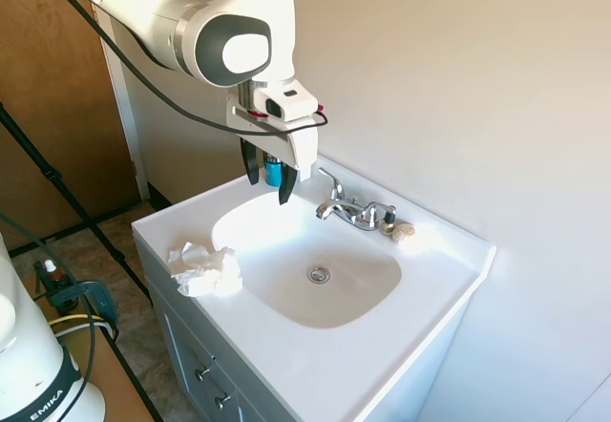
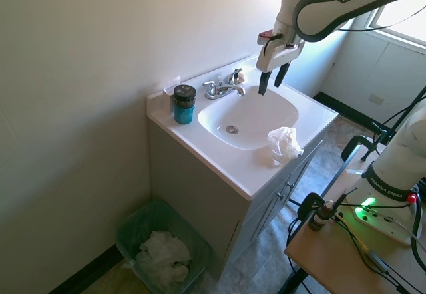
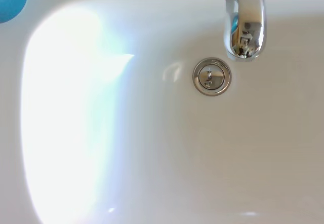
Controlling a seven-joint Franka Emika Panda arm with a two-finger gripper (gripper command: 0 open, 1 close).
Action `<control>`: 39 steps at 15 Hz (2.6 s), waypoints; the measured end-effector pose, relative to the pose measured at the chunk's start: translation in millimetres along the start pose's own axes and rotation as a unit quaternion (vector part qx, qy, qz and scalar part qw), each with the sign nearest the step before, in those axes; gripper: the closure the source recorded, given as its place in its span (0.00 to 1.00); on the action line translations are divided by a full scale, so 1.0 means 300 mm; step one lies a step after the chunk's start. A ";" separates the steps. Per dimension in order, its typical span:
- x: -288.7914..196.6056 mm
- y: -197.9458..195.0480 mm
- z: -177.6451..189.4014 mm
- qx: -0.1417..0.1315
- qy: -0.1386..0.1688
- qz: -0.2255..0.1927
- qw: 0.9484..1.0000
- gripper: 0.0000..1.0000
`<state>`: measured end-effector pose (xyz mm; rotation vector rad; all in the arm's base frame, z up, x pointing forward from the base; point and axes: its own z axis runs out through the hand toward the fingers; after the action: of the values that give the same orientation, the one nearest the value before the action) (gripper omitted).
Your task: Throw the tissue in the trash bin
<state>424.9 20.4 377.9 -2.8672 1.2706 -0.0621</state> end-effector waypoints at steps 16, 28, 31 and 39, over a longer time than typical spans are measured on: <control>-0.275 0.066 0.252 -0.140 -0.052 -0.043 0.988 0.00; -0.207 0.092 0.459 -0.169 -0.061 -0.017 0.984 1.00; -0.204 0.094 0.459 -0.170 -0.059 -0.019 0.984 1.00; -0.195 0.076 0.445 -0.164 -0.055 -0.020 0.985 1.00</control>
<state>374.0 46.9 242.1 -3.1121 1.3136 0.3314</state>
